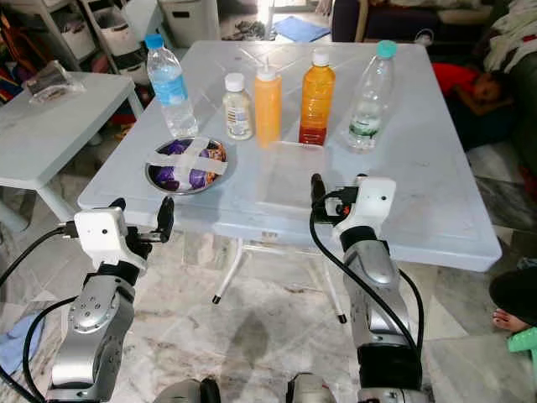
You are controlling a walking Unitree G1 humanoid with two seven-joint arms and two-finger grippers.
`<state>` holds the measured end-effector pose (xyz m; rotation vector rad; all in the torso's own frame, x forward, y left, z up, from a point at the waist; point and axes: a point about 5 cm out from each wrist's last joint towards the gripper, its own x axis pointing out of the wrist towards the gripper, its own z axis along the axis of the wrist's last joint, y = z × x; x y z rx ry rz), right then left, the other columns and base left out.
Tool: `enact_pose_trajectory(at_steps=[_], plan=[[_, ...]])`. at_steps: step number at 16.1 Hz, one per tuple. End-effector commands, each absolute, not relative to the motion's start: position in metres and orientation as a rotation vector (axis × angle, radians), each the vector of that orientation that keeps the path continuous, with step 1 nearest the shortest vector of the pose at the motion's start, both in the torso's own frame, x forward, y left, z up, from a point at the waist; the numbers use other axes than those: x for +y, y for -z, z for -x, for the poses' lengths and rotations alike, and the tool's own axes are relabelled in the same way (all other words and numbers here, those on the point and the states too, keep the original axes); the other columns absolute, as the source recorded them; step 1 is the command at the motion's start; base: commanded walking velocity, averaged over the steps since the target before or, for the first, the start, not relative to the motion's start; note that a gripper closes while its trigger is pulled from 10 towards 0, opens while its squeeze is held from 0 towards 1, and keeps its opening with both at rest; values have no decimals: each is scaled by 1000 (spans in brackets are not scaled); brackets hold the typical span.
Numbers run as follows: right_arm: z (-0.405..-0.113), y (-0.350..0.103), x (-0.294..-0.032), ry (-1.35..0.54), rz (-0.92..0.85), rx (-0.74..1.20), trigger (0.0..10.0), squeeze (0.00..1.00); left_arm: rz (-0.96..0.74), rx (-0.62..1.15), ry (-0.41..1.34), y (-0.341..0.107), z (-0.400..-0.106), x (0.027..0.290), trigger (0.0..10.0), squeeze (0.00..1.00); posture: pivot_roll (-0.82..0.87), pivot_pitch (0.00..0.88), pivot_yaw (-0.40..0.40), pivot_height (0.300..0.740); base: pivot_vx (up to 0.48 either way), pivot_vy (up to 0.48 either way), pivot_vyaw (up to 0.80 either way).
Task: Restocking fridge
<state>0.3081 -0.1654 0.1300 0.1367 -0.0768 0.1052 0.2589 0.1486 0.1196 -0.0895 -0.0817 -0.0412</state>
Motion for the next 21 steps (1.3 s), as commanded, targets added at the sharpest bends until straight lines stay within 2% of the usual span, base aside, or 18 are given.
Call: enact_pose_trajectory(at_steps=[1,5,6,7,11,12,13,18,21], plan=[[-311,-130,-162,-126,-152,-68,10000,0,74,-84,50,-122,-257,150,10000,0,-66,129,76,740,0,0,0],[-310,-125,-151,-154,-208,-48,10000,0,68,-82,53,-123,-257,151,10000,0,-57,136,78,740,0,0,0],[-309,-124,-150,-158,-223,-44,5843,0,68,-82,53,-123,-257,151,10000,0,-57,137,78,740,0,0,0],[-308,-123,-148,-167,-259,-37,0,0,69,-83,53,-124,-257,151,10000,0,-57,137,78,740,0,0,0],[-305,-119,-148,-154,-316,-4,0,0,71,-82,61,-124,-257,149,10000,0,-59,140,81,740,0,0,0],[-304,-119,-148,-153,-331,2,1020,0,71,-83,62,-124,-257,149,10000,0,-59,140,81,740,0,0,0],[-303,-121,-146,-159,-348,6,10000,0,72,-84,63,-125,-257,149,10000,0,-61,142,82,740,0,0,0],[-294,-133,-138,-167,-450,16,10000,0,75,-86,68,-126,-258,147,10000,0,-67,143,80,740,0,0,0],[-292,-134,-146,-161,-486,36,10000,0,74,-86,72,-125,-259,147,10000,0,-73,142,77,740,0,0,0]])
